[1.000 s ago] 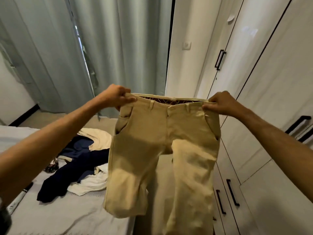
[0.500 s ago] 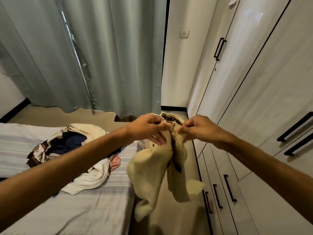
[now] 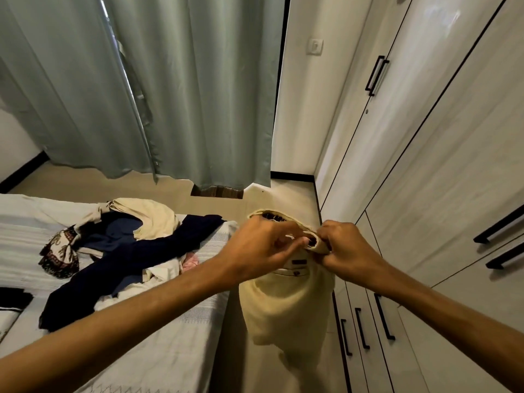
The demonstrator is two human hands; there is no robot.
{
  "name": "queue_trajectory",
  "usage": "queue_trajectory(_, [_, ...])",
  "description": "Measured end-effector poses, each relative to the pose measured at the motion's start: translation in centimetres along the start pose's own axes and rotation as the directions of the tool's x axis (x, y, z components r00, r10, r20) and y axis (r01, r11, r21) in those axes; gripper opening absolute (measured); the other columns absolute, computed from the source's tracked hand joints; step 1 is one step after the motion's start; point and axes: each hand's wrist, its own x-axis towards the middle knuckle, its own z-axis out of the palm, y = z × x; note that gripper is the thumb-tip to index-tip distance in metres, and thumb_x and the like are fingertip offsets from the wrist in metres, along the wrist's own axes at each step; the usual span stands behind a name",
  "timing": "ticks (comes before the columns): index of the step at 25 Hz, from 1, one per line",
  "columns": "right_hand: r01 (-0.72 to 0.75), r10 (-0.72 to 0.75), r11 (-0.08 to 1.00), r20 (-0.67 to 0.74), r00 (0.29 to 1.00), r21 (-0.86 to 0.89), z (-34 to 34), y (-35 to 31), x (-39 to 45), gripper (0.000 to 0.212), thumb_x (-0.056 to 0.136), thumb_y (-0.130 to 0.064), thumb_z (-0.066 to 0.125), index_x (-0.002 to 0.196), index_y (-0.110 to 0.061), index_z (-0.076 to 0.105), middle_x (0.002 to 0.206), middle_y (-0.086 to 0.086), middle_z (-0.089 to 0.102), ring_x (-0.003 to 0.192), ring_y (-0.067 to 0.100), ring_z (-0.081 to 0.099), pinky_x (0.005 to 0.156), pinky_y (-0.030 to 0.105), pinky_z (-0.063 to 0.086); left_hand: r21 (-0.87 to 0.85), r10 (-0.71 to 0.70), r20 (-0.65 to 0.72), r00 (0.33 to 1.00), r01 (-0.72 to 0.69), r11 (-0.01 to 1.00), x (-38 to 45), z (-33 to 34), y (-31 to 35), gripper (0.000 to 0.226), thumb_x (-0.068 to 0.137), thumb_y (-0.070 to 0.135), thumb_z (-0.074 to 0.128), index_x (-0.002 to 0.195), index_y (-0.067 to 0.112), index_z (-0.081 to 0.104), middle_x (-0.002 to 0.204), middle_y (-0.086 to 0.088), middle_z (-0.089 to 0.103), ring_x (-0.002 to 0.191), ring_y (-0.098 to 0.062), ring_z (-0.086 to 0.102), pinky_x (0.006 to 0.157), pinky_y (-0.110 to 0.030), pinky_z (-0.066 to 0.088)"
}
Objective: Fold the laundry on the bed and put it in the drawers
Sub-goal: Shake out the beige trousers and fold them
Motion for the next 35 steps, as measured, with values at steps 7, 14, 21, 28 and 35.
queue_trajectory(7, [0.083, -0.083, 0.997, 0.005, 0.997, -0.004, -0.4, 2.9, -0.5, 0.024, 0.077, -0.004, 0.088, 0.1, -0.01, 0.08, 0.093, -0.004, 0.068, 0.08, 0.006, 0.063, 0.067, 0.008, 0.05, 0.118, -0.03, 0.438, 0.898, -0.025, 0.993, 2.5, -0.3, -5.8, 0.031, 0.105, 0.032, 0.058, 0.134, 0.019, 0.062, 0.105, 0.008, 0.068, 0.085, -0.003, 0.065, 0.077, -0.017, 0.055])
queue_trajectory(14, [0.161, -0.159, 0.986, -0.047, 0.986, 0.043, -2.0, 3.5, -1.0, 0.02, 0.078, 0.0, 0.085, 0.095, -0.008, 0.08, 0.097, 0.0, 0.069, 0.086, 0.014, 0.066, 0.074, 0.023, 0.061, 0.521, -0.076, 0.467, 0.881, -0.205, 0.829, 3.6, 0.8, -6.8, 0.049, 0.097, 0.054, 0.064, 0.136, 0.026, 0.058, 0.105, -0.002, 0.064, 0.085, -0.013, 0.057, 0.067, -0.023, 0.044])
queue_trajectory(21, [0.211, -0.209, 0.977, -0.073, 0.975, 0.021, -4.6, 4.9, -2.4, 0.02, 0.078, 0.003, 0.084, 0.093, -0.009, 0.078, 0.099, 0.002, 0.071, 0.087, 0.014, 0.068, 0.076, 0.024, 0.061, 0.454, 0.242, 0.32, 0.916, -0.372, 0.81, 3.9, 2.9, -6.3, 0.035, 0.094, 0.052, 0.055, 0.117, 0.032, 0.07, 0.147, -0.005, 0.048, 0.127, -0.028, 0.046, 0.103, -0.049, 0.044])
queue_trajectory(28, [0.053, -0.04, 0.989, -0.092, 0.995, 0.138, -8.5, 8.1, -2.7, 0.023, 0.078, -0.011, 0.09, 0.099, -0.012, 0.082, 0.092, -0.001, 0.075, 0.087, 0.013, 0.071, 0.073, 0.026, 0.063, 0.286, 0.038, 0.519, 0.854, -0.215, 0.934, 8.8, 2.5, -3.2, 0.018, 0.104, 0.044, 0.056, 0.11, 0.028, 0.051, 0.107, -0.002, 0.066, 0.102, -0.022, 0.06, 0.09, -0.049, 0.052])
queue_trajectory(35, [-0.243, 0.296, 0.908, -0.112, 0.949, 0.341, -11.7, 12.2, -0.2, 0.013, 0.092, -0.018, 0.074, 0.101, -0.007, 0.075, 0.093, 0.013, 0.071, 0.096, 0.035, 0.068, 0.084, 0.047, 0.059, 0.173, 0.011, 0.607, 0.795, -0.145, 0.974, 17.1, -0.7, 1.7, 0.03, 0.098, -0.003, 0.053, 0.095, 0.026, 0.045, 0.088, -0.002, 0.055, 0.082, -0.02, 0.054, 0.074, -0.042, 0.052])
